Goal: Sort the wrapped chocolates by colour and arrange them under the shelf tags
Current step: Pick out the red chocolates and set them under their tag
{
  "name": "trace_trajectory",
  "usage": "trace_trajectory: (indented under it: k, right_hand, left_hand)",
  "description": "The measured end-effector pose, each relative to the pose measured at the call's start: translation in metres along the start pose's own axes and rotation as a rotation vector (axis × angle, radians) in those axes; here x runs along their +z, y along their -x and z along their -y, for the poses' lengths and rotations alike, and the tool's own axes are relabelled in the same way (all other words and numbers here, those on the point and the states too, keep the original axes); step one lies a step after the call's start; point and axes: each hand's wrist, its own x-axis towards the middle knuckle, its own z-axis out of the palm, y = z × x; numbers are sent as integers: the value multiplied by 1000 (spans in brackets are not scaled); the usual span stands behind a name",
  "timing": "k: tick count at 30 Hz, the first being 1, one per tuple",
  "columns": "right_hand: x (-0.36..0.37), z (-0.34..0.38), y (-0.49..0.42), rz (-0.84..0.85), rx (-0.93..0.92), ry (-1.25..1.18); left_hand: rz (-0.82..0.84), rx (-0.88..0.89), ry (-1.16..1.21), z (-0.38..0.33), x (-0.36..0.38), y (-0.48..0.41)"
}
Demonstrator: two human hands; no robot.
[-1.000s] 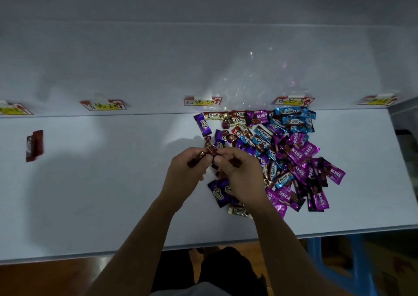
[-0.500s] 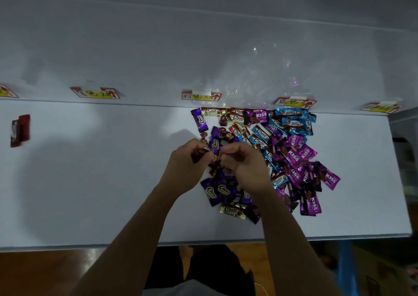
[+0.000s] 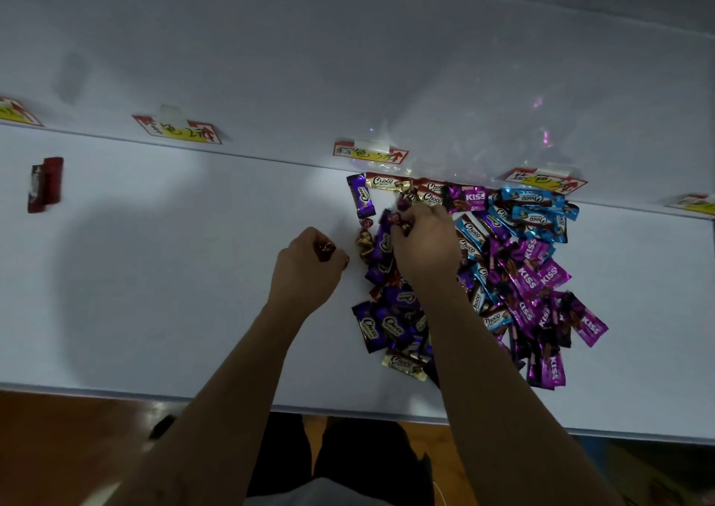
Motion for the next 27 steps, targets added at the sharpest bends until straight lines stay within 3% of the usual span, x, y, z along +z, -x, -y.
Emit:
trace_trajectory:
  k: [4,9,16,18,21,23,27]
  right_hand:
    - [5,18,15,-54,-123,-130]
    - [36,31,25,-94,-262,-26]
    - [49,27,22,-61,-245,23]
    - [43,24,23,-60,-195,-101]
    - [25,17,14,-216,-24,-357]
    - [14,12,2,-283,9,-404]
    - [8,11,-24,-159,8,-278]
  left_hand:
    - [-52,-14,8,13,-2,2]
    - [-108,52,22,28,-3,10]
    - [-123,48,-21,39,-3,3]
    - [-115,84,-88,38,-4,-2]
    - [-66,100,-142,35,-6,-9]
    - [-34,120,-178,33,-8,-15]
    - [19,166,-110,17,-13,-22]
